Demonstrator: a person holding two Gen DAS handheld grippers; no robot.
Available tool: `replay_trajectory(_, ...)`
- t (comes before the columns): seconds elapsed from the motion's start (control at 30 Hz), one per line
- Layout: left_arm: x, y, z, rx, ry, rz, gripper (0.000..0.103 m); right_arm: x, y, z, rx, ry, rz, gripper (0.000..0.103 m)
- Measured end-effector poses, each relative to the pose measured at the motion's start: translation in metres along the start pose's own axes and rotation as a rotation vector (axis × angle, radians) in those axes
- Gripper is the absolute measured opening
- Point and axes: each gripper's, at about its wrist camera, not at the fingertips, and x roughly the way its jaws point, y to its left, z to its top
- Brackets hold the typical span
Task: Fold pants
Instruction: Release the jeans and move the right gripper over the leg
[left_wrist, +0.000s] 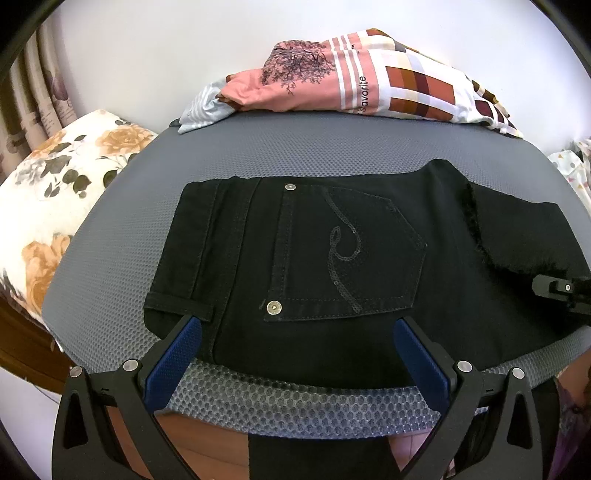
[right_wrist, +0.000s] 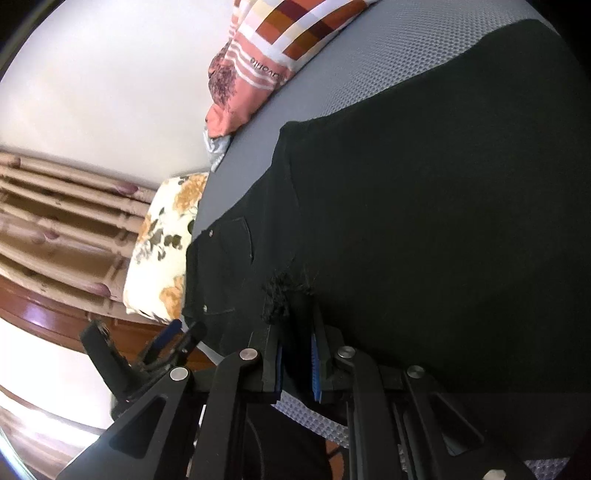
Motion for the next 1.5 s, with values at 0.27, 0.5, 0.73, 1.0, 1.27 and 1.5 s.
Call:
replay_trajectory(0.27, 0.002, -0.001, -0.001, 0.003, 0.006, -0.003, 0.103, 0.003, 0.006, -0.005, -0.050, 0.009, -0.024, 0.012)
replay_trajectory(0.5, 0.004, -0.006, -0.002, 0.022, 0.013, -0.004, 0.103, 0.012, 0.021, -0.013, -0.126, 0.018, -0.067, 0.013)
replay_trajectory(0.73, 0.007, -0.007, -0.003, 0.030, 0.024, -0.005, 0.103, 0.014, 0.030, -0.019, -0.182, 0.014, -0.100, 0.013)
replay_trajectory(1.0, 0.007, -0.006, -0.003, 0.026, 0.029, -0.004, 0.103, 0.018, 0.042, -0.028, -0.239, 0.011, -0.128, 0.013)
replay_trajectory(1.27, 0.008, -0.006, -0.004, 0.034, 0.035, -0.001, 0.103, 0.032, 0.052, -0.038, -0.272, 0.104, 0.002, 0.016)
replay_trajectory(1.5, 0.001, 0.006, 0.000, -0.013, 0.010, -0.006, 0.103, -0.050, 0.017, 0.005, -0.143, -0.150, 0.051, 0.019)
